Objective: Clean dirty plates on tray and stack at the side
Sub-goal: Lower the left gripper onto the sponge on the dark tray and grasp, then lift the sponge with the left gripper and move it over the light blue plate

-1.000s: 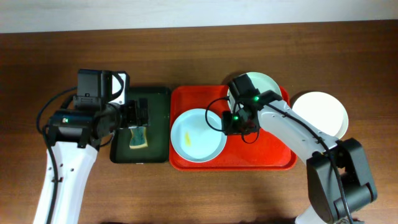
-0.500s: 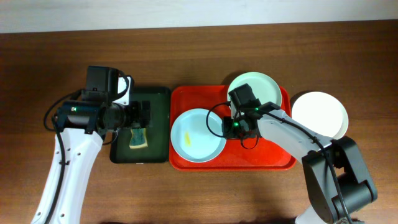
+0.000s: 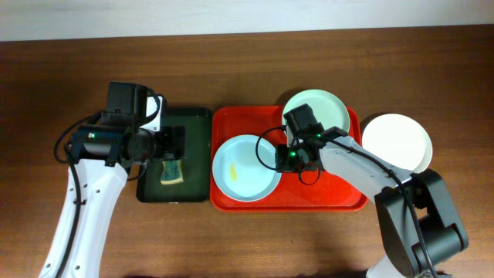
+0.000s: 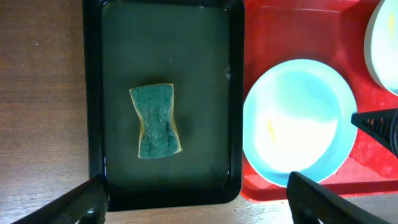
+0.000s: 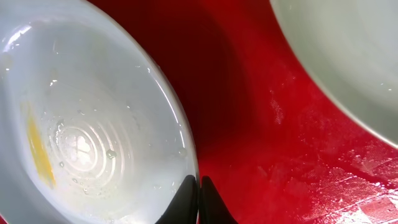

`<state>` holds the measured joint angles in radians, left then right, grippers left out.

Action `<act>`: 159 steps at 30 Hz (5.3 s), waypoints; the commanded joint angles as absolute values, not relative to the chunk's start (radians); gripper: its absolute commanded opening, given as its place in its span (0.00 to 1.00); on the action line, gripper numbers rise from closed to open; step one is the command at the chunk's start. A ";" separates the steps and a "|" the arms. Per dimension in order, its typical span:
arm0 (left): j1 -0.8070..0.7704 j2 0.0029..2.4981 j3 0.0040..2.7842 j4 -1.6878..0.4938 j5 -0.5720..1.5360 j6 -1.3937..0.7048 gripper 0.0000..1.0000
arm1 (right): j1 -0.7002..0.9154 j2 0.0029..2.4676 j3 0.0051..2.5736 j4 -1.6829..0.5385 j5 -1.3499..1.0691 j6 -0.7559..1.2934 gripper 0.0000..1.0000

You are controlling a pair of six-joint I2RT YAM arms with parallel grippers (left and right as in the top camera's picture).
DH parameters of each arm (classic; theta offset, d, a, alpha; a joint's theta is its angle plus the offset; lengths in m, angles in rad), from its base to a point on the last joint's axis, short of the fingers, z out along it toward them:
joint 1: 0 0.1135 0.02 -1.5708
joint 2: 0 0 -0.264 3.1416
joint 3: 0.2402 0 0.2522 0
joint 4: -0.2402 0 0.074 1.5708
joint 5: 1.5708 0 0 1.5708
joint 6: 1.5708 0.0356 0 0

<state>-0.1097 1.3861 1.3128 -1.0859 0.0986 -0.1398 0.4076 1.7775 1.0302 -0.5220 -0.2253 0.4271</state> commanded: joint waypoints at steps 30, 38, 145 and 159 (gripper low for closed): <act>-0.108 1.768 1.304 -1.071 0.018 -0.234 0.58 | 0.397 1.762 1.073 -0.652 -0.051 0.513 0.05; -0.109 1.855 1.304 -1.014 0.018 -0.155 0.40 | 0.397 1.762 1.072 -0.657 -0.051 0.513 0.05; -0.218 1.780 1.457 -0.993 0.166 -0.059 0.00 | 0.399 1.772 1.058 -0.582 -0.158 0.514 0.04; -0.427 1.898 1.457 -0.890 0.189 -0.236 0.00 | 0.399 1.772 1.058 -0.590 -0.180 0.513 0.04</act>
<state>-0.4118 1.8450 1.4387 -0.8925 0.1921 -0.1841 0.4007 1.7771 1.0618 -0.5900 -0.1677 0.5163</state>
